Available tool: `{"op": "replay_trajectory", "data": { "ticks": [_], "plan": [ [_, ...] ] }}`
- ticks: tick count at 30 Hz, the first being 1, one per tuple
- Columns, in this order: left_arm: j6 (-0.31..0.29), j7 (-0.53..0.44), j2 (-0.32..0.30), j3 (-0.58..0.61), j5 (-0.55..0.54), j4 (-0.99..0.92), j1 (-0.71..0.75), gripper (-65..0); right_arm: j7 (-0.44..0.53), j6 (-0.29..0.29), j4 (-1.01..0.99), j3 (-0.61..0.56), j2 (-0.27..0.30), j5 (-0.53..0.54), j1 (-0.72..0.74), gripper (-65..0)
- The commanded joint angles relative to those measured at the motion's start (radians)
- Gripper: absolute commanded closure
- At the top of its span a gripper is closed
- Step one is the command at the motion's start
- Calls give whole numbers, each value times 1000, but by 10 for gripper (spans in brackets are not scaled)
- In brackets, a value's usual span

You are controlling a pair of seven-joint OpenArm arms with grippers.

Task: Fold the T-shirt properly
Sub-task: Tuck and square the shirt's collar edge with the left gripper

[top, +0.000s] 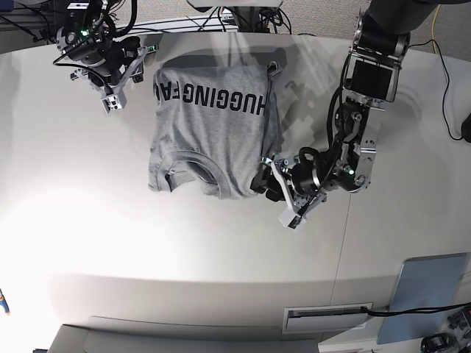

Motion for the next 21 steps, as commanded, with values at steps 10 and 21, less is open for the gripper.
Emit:
{"op": "replay_trajectory", "data": {
  "ticks": [10,21],
  "plan": [
    [34,-10,76,-2,2,-118,-70,-265,-18,-2,20,3,5,4,0,-231],
    [34,34,73,-2,-24,-118,-97,-44,-11,-2,20,3,5,1,0,-231]
  ]
}}
